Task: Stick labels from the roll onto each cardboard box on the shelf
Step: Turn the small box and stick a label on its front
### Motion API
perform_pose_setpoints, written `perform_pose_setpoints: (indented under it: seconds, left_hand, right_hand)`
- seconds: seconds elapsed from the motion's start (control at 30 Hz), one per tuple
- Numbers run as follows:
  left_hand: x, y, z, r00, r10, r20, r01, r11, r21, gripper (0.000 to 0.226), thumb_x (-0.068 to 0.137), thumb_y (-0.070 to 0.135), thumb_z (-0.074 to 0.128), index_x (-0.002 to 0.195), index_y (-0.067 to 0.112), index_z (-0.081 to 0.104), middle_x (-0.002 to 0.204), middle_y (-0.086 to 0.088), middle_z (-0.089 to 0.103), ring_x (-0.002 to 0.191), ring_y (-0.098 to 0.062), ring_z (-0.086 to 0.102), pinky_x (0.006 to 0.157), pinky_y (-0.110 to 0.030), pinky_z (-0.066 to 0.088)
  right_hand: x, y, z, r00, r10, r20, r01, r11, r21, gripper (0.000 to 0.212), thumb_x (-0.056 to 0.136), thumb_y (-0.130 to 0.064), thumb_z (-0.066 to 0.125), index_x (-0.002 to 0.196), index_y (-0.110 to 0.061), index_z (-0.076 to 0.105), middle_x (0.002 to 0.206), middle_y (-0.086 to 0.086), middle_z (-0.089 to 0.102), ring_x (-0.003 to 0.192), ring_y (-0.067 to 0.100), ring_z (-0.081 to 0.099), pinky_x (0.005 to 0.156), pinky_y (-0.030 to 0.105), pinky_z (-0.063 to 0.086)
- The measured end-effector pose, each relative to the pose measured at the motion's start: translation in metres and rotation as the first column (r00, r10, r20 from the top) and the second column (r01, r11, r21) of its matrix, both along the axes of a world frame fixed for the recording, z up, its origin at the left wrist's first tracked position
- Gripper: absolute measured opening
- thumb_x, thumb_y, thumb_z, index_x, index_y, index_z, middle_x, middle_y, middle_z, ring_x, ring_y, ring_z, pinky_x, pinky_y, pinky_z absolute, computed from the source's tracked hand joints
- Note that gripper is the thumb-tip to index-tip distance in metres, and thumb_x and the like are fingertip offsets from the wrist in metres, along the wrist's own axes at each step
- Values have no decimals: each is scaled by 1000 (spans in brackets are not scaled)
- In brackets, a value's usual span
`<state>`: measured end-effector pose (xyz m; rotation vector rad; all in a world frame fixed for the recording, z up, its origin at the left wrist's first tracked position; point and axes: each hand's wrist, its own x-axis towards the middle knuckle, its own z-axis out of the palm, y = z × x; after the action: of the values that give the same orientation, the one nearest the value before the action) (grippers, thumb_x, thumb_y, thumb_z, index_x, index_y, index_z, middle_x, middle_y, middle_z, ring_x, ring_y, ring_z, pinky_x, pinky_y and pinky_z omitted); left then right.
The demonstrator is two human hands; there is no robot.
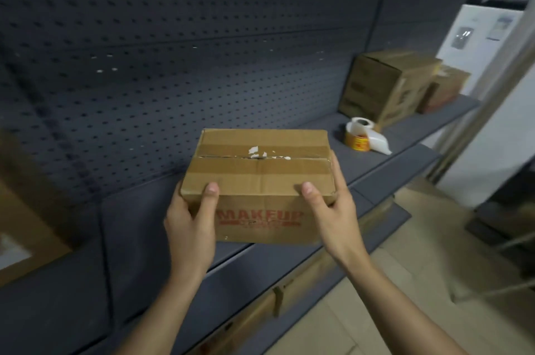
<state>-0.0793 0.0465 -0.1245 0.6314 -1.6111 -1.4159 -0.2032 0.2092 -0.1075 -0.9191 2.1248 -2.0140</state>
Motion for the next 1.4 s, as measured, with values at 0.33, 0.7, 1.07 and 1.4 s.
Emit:
perform_pose_setpoints:
  seconds: [0.33, 0.7, 1.07, 1.4]
  left_hand:
    - [-113, 60, -5, 980, -194, 47, 195, 981, -6, 44, 79, 60, 56, 110, 31, 67, 102, 21, 71, 96, 3, 65, 78, -26, 51]
    - [-220, 97, 0, 985, -124, 122, 123, 992, 20, 27, 87, 48, 61, 109, 34, 68, 101, 17, 72, 94, 2, 66, 80, -33, 54]
    - [-265, 50, 6, 979, 42, 199, -56, 996, 65, 21, 90, 38, 67, 108, 31, 62, 99, 16, 68, 87, 5, 65, 79, -29, 53]
    - [-278, -16, 8, 966, 137, 219, -164, 980, 112, 25, 84, 39, 72, 101, 28, 56, 98, 9, 68, 86, -4, 68, 69, -25, 53]
  right_hand:
    - [-81, 84, -17, 977, -211, 31, 209, 977, 41, 79, 81, -62, 60, 151, -46, 26, 126, -19, 66, 115, 6, 64, 103, 44, 50]
    - [-204, 121, -17, 995, -82, 51, 79, 996, 51, 75, 83, -61, 58, 149, -48, 27, 126, -26, 63, 116, -3, 60, 100, 30, 48]
    - [-289, 49, -14, 983, 133, 125, -136, 990, 20, 56, 94, -38, 61, 145, -40, 39, 125, -19, 66, 113, 1, 63, 98, 32, 53]
    - [-328, -38, -13, 971, 220, 96, -230, 967, 107, 44, 97, -32, 59, 138, -42, 46, 114, -15, 72, 105, 3, 67, 91, 30, 53]
